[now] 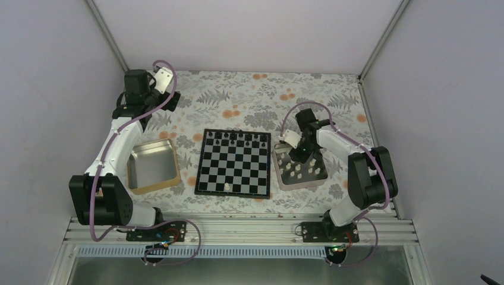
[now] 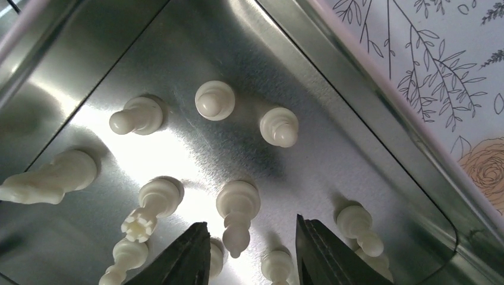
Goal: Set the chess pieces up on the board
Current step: Pick up the chess piece from the storage box.
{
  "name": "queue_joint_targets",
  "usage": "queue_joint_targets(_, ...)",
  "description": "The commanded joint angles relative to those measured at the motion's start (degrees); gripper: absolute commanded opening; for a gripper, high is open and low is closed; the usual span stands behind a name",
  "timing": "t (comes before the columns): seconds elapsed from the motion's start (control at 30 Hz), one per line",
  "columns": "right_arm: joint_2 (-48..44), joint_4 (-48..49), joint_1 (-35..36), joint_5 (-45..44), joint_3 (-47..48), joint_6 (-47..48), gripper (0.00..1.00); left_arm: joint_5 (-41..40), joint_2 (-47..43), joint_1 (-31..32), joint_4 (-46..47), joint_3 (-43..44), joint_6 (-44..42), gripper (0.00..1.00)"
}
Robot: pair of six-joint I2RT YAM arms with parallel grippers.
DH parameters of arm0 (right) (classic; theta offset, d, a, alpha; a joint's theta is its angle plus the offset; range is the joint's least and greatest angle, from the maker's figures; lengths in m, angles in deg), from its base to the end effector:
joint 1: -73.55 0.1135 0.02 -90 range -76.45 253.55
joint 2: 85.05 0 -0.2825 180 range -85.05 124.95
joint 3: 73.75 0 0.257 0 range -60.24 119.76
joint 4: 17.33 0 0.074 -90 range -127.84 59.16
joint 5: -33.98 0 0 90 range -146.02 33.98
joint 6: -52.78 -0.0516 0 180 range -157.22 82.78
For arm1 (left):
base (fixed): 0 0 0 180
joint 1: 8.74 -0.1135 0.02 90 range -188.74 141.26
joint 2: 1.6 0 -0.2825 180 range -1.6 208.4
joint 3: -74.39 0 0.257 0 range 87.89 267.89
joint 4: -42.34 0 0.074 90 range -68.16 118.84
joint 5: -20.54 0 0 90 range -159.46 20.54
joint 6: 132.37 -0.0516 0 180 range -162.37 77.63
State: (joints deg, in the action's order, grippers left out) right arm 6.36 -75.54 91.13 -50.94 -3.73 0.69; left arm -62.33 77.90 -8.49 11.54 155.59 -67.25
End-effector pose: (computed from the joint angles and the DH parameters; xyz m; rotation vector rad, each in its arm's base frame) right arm 0.2740 0.0916 0.1788 -1.3821 2.6020 0.0813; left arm 0.3348 -0.0079 0.3380 0.5258 2.0095 0.1339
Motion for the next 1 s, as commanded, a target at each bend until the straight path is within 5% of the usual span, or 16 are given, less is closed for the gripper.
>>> queue_joint_targets(0.0, 1.44, 0.8, -1.09, 1.78, -0.01, 0.72, 0.37, -0.52, 0.3, 0.27, 0.41, 1.9, -0.6, 1.0)
queue_joint_targets(0.6, 2.12, 0.68, -1.28, 4.9, 0.51, 1.21, 0.13, -0.02, -0.89, 0.28, 0.12, 1.54, -0.95, 1.0)
queue_joint_targets(0.97, -2.37, -8.11, -1.26, 1.75, 7.46, 0.99, 0.08, 0.27, -1.15, 0.31, 0.17, 1.49, -0.96, 1.0)
